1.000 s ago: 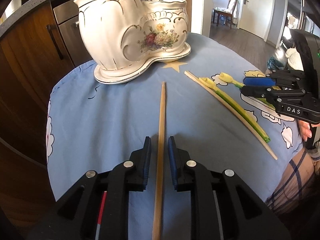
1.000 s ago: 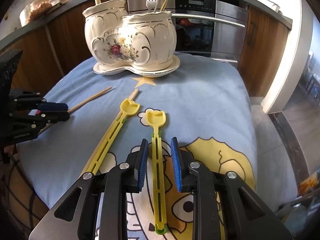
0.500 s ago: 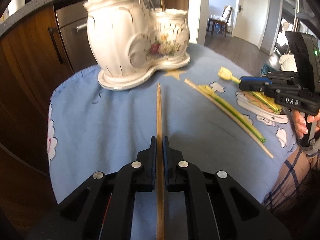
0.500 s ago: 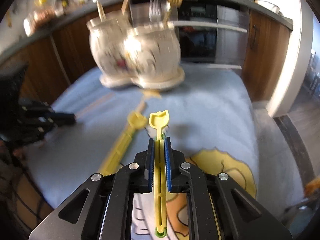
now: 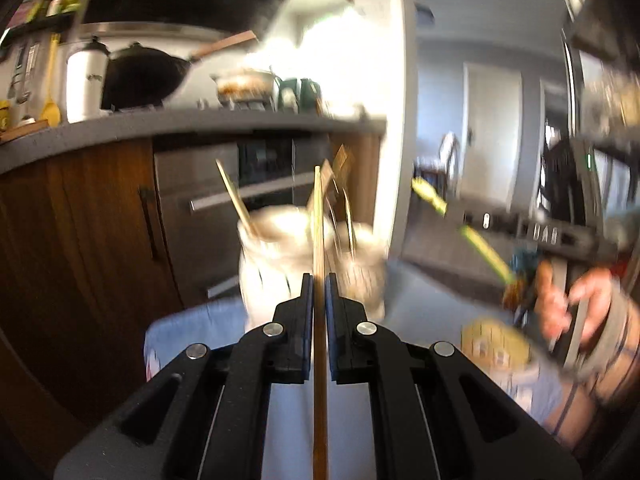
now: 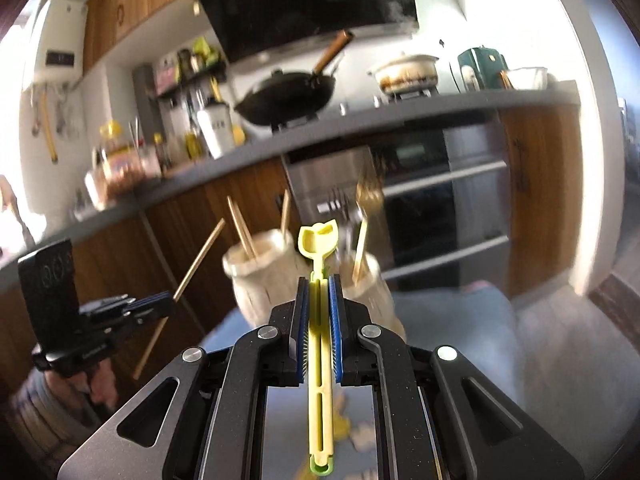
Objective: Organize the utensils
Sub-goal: 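Drop the yellow utensil into the shorter cup while the left inserts the chopstick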
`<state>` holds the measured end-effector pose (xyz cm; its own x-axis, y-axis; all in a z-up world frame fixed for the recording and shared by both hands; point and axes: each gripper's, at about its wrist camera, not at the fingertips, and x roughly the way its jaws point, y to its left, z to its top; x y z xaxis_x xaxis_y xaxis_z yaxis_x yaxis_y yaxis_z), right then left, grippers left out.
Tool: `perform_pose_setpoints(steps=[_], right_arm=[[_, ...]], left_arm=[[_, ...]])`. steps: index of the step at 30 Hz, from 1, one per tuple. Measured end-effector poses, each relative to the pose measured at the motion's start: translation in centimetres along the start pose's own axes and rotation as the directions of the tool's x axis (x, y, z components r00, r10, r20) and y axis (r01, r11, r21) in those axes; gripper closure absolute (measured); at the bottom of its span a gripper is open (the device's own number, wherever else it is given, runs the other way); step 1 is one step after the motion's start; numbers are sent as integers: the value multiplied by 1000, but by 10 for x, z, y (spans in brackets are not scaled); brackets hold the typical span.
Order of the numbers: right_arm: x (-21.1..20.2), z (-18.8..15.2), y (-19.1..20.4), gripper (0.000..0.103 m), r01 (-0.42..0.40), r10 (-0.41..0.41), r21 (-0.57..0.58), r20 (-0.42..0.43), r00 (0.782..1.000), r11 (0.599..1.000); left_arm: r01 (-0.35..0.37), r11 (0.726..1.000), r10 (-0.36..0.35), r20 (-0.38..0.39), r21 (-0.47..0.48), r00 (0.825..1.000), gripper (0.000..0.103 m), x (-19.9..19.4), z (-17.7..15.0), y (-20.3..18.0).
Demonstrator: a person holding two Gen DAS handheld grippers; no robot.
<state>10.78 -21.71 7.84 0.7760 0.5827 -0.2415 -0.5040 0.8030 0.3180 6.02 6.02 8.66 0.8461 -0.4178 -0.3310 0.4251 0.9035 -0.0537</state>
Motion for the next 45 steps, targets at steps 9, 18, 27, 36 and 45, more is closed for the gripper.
perform_pose_setpoints(steps=[9,18,27,36,45], right_arm=[[63,33,-32,92,-120,104,218,86,991,969],[98,28,-27,92,-54,35,128,146,989,990],[117,12,-27,92,29,-41,81,147,988,996],[104,5,-9,92,150,-144,-69,82,986,986],[82,-14,-19,92,186,-185,-45,19,983,982]], left_arm=[[90,978,-56,177,-190,983,97,52,57,34],[21,987,31,321,-157,946,97,84,70,30],[0,990,45,313,-142,949,97,92,59,31],[-46,997,60,250,-58,966,97,75,37,17],[-87,991,104,185,-98,977,97,58,15,22]])
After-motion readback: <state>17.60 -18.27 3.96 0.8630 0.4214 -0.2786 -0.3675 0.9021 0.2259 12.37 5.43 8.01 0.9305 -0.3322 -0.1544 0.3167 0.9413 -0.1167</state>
